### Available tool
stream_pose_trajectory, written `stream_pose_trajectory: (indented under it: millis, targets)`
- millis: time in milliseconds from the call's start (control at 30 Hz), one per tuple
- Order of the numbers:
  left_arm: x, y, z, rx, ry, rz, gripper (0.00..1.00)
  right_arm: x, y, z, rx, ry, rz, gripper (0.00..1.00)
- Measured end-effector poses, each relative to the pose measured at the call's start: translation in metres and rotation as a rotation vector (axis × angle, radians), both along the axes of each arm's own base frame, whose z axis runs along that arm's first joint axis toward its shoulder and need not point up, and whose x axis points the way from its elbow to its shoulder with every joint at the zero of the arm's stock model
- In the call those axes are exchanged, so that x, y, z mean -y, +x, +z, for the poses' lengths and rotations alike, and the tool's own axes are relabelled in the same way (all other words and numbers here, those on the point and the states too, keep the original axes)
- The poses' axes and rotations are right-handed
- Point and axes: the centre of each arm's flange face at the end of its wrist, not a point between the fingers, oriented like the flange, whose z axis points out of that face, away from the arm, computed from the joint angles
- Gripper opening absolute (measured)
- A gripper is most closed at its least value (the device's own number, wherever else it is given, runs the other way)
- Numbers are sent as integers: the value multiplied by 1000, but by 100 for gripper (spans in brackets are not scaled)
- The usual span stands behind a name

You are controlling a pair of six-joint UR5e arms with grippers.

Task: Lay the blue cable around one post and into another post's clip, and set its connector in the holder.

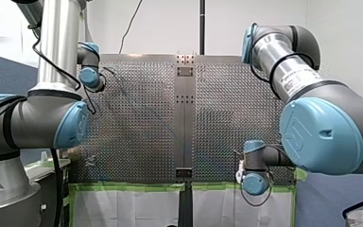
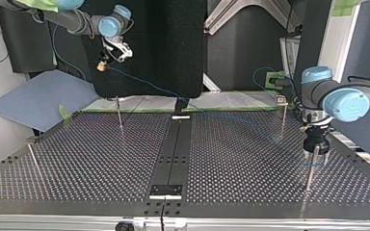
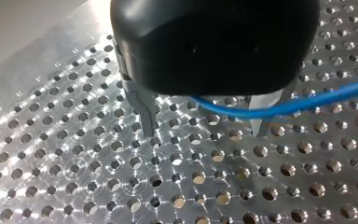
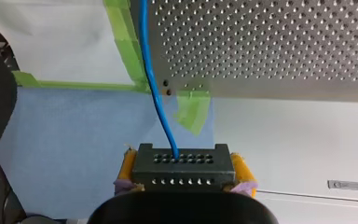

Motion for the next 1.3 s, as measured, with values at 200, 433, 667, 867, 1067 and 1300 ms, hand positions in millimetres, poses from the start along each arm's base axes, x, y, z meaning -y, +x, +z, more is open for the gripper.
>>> stream_pose_trajectory:
  millis: [200, 433, 667, 867, 1067, 1300]
  targets:
    - [0, 0, 0, 0, 1, 0, 100, -5, -24, -6, 13, 14, -3, 0]
    - [1, 1, 0, 8, 10, -3, 100, 20, -41, -4, 32, -1, -4, 0]
    - [5, 2, 1, 18, 16, -16, 100, 60, -60, 3, 41, -25, -19, 0]
    - [9, 2, 1, 20, 16, -25, 100, 84, -81, 8, 44, -53, -58, 0]
    - [12, 2, 2, 21, 16, -29, 100, 98, -107, 6, 42, -62, -86, 0]
    - [12, 2, 2, 21, 16, -26, 100, 110, -133, -14, 39, -19, -111, 0]
